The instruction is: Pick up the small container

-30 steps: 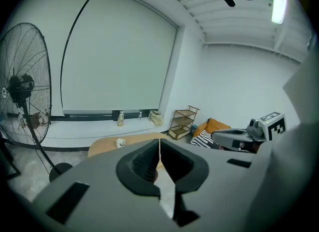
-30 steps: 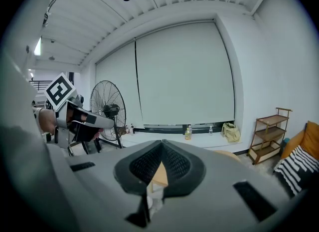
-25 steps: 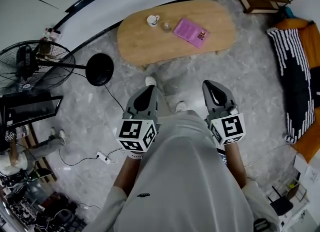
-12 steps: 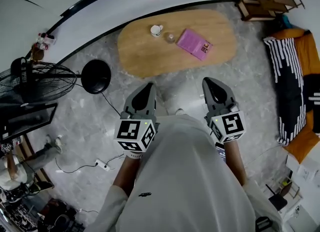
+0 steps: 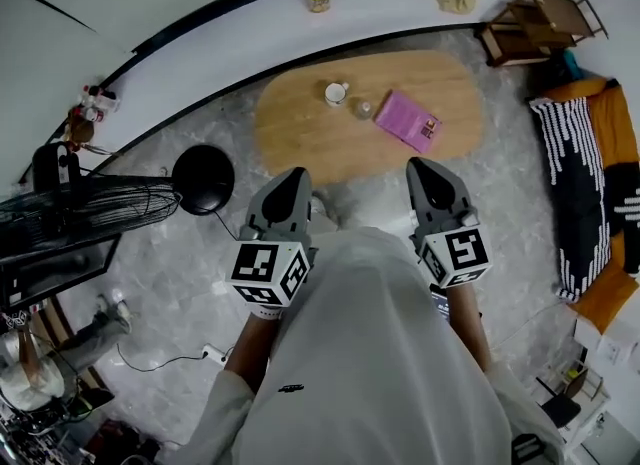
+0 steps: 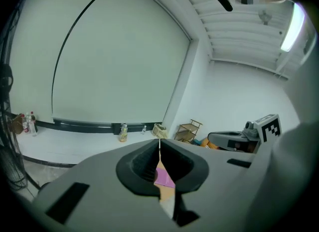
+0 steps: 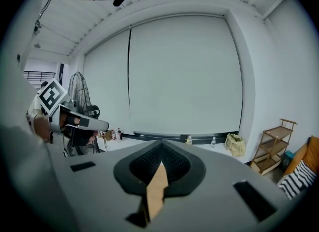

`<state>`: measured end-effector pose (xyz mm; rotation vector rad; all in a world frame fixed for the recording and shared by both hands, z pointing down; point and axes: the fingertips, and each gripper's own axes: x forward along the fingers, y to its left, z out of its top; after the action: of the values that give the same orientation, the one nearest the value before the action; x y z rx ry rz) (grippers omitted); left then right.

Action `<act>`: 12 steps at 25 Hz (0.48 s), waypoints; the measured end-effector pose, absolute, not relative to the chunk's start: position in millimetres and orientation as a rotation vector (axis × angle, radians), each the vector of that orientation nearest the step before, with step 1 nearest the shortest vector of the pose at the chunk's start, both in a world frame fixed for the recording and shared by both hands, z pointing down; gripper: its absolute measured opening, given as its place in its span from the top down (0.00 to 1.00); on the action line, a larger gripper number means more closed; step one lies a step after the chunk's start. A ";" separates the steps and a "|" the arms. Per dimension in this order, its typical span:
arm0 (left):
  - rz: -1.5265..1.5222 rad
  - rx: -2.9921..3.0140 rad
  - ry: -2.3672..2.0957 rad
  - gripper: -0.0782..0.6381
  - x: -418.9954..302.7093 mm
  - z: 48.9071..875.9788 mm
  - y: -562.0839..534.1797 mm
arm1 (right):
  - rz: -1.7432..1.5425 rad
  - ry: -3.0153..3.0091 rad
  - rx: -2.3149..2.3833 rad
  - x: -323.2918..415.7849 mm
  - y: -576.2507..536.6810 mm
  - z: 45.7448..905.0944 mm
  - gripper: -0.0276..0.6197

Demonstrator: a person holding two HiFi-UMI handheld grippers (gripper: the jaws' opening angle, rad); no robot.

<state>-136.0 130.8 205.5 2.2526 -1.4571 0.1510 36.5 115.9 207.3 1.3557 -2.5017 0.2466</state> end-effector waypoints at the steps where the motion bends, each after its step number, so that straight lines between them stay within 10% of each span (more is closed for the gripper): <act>1: 0.148 2.264 -1.446 0.86 -142.3 206.2 124.8 | 0.233 -2.498 1.365 30.0 111.8 207.6 0.95; 12: 0.122 2.343 -1.321 0.86 -148.7 212.9 83.2 | 0.248 -2.407 1.423 14.8 93.6 216.0 0.95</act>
<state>-148.7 83.2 212.9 2.3426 -1.3211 0.1220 14.8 93.6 216.0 1.4235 -2.4067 0.2476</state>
